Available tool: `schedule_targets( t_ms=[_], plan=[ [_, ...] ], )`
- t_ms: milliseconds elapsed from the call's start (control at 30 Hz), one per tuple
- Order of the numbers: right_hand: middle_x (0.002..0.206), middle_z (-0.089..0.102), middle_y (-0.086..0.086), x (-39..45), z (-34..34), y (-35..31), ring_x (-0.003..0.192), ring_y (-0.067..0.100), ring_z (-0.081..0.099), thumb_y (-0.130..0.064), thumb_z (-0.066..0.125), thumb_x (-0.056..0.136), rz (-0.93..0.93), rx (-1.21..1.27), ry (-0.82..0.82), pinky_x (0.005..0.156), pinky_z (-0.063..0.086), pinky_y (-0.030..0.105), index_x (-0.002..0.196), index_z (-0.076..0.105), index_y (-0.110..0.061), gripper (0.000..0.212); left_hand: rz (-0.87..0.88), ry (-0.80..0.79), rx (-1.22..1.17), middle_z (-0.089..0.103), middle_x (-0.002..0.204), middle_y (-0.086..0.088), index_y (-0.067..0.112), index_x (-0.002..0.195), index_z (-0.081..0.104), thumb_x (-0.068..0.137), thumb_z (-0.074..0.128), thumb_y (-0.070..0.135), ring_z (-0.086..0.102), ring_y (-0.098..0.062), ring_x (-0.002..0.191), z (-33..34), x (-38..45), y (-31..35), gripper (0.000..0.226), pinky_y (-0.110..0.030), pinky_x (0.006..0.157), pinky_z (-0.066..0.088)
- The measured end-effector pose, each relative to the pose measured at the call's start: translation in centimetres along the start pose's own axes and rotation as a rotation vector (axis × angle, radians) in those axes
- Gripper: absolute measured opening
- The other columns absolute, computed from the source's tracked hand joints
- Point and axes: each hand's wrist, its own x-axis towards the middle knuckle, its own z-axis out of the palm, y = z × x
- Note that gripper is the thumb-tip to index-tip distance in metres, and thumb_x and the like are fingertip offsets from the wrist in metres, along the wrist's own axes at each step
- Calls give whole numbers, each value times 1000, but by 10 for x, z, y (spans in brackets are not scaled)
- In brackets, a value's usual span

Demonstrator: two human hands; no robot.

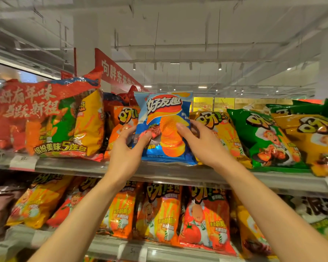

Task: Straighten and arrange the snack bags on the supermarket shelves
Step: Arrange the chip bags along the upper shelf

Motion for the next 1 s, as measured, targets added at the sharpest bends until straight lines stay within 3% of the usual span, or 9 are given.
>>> schedule_targets(
  t_ms=[100,167,300,400,467,567,700,800,1000],
  plan=[
    [110,73,-29,-6,7,-2,99,-8,69,-77,58,83,-24,125,-61,82,57,14,112,61,-60,33,-8,-43,-54,76,113,16,25,129,66,93,71,41,71,0,106,5,-10,1,39,-32,96,59],
    [108,75,-25,-11,7,-3,97,-4,72,-62,65,89,-44,202,-55,75,57,13,107,65,-59,18,-16,-72,-86,76,116,10,27,128,65,91,71,42,71,-6,109,6,-16,-1,40,-40,98,58],
    [106,77,-20,-27,-1,9,95,2,74,-47,75,88,26,287,20,77,60,21,114,65,-42,28,-20,-163,-116,74,119,13,34,123,65,88,71,48,69,-6,113,10,-27,-7,38,-42,102,55],
    [104,76,-22,-46,-11,15,93,0,74,-45,79,85,82,310,104,69,57,14,121,57,-35,43,-18,-246,-134,74,118,18,37,121,65,86,68,51,67,-2,114,15,-36,-15,38,-26,95,54],
    [108,76,-21,-62,-21,20,97,1,73,-50,79,79,102,290,145,73,57,15,125,57,-33,54,-18,-268,-144,75,113,17,33,118,67,89,64,47,69,-1,108,19,-41,-21,33,-18,86,54],
    [110,76,-19,-89,-39,25,99,3,74,-55,79,71,120,260,174,73,58,16,125,57,-34,62,-27,-215,-160,77,105,4,26,111,69,99,63,28,71,-3,96,24,-53,-31,13,-21,85,55],
    [111,77,-12,-124,-66,34,98,10,75,-49,78,76,153,241,172,72,58,18,122,62,-33,52,-61,-213,-127,77,104,6,29,106,71,96,70,22,72,-10,100,35,-81,-40,13,-28,91,56],
    [111,78,-8,-150,-86,46,100,13,75,-45,78,74,174,231,185,76,59,21,120,65,-28,51,-107,-218,-131,77,104,6,29,107,72,94,75,26,72,-18,102,49,-106,-41,14,-40,95,56],
    [115,77,-9,-213,-142,83,103,10,74,-46,78,75,225,289,224,76,57,16,124,64,-30,53,-151,-162,-97,75,103,10,31,110,71,90,74,40,71,-9,99,96,-170,-35,23,-39,91,58]
  ],
)
